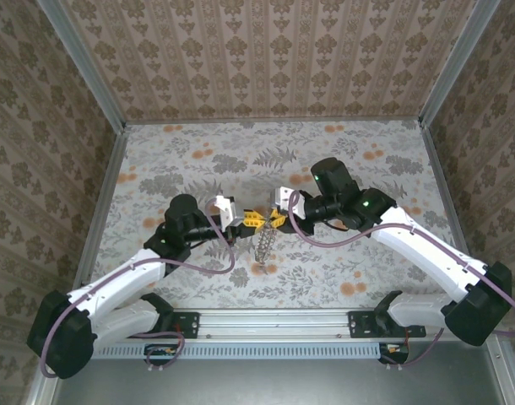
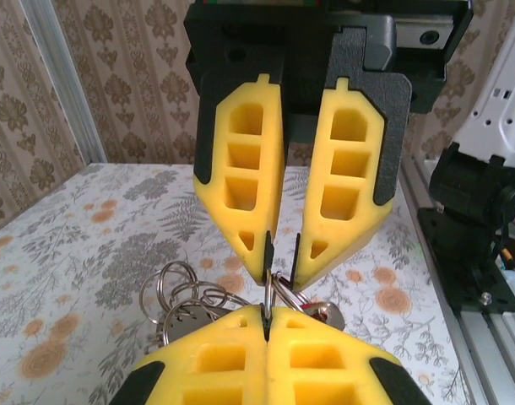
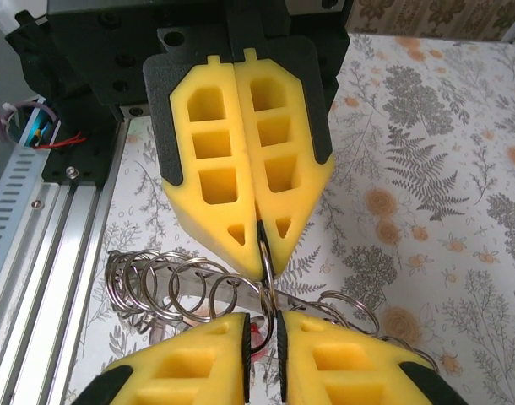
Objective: Put the keys on the keyring
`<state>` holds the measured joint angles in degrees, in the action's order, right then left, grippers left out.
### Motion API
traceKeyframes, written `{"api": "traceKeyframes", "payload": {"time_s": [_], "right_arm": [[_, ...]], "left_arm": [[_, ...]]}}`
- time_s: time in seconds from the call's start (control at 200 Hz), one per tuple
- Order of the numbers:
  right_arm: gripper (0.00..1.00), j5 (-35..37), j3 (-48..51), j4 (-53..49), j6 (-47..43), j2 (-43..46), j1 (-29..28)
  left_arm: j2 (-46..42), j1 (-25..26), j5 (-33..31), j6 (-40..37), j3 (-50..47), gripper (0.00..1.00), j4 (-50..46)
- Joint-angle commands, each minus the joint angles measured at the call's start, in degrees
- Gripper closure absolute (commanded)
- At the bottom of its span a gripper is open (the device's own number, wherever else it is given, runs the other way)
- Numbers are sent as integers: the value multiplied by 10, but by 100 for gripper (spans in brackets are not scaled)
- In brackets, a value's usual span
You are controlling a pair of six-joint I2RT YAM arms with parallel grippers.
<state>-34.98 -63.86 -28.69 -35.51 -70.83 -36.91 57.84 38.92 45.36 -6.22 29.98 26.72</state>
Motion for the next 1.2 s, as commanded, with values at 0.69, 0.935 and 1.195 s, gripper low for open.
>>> {"api": "traceKeyframes", "payload": {"time_s": [0.69,0.935,1.195], "right_arm": [[89,-54,24,60,46,-18,3],[77,-50,36,51,52,2,23],[76,-64,41,42,52,23,41]], "left_arm": [[38,17,2,68,-19,100,189],[30,16,1,61,-23,100,181],[24,17,-1,56,-23,100,173]]}}
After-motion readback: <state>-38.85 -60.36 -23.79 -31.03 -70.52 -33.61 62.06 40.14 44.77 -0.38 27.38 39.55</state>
